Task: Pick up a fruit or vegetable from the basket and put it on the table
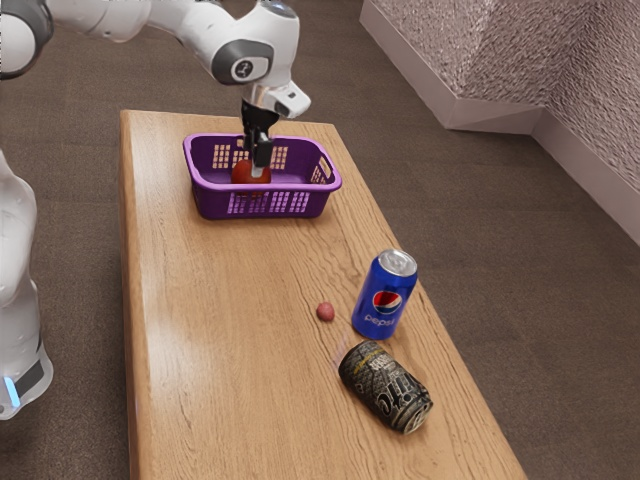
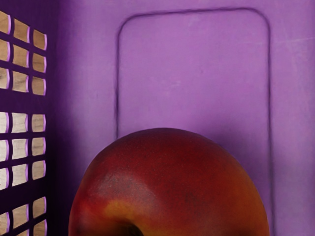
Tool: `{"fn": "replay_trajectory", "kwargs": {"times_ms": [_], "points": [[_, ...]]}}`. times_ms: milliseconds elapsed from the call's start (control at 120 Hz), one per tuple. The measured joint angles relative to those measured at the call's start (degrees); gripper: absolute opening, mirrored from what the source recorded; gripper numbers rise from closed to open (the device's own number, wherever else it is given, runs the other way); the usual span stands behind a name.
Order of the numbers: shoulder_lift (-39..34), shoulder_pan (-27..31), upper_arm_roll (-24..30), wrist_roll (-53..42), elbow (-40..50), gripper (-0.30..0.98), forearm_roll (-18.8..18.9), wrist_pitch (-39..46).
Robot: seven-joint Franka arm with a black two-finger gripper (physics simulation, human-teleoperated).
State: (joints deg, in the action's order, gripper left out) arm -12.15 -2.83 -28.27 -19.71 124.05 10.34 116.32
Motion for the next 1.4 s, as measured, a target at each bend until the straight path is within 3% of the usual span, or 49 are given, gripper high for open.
{"fn": "replay_trajectory", "kwargs": {"times_ms": [600,933,1400], "points": [[5.08,-0.20,-0.03,-4.24,0.87,0.68,-2.04,3.14],[4.68,-0.73,0.00,-4.81,0.79,0.32,-1.49,4.07],[-0.90,-5.23,3.48,-4.36,-7.40,0.31,-0.81,0.19]]}}
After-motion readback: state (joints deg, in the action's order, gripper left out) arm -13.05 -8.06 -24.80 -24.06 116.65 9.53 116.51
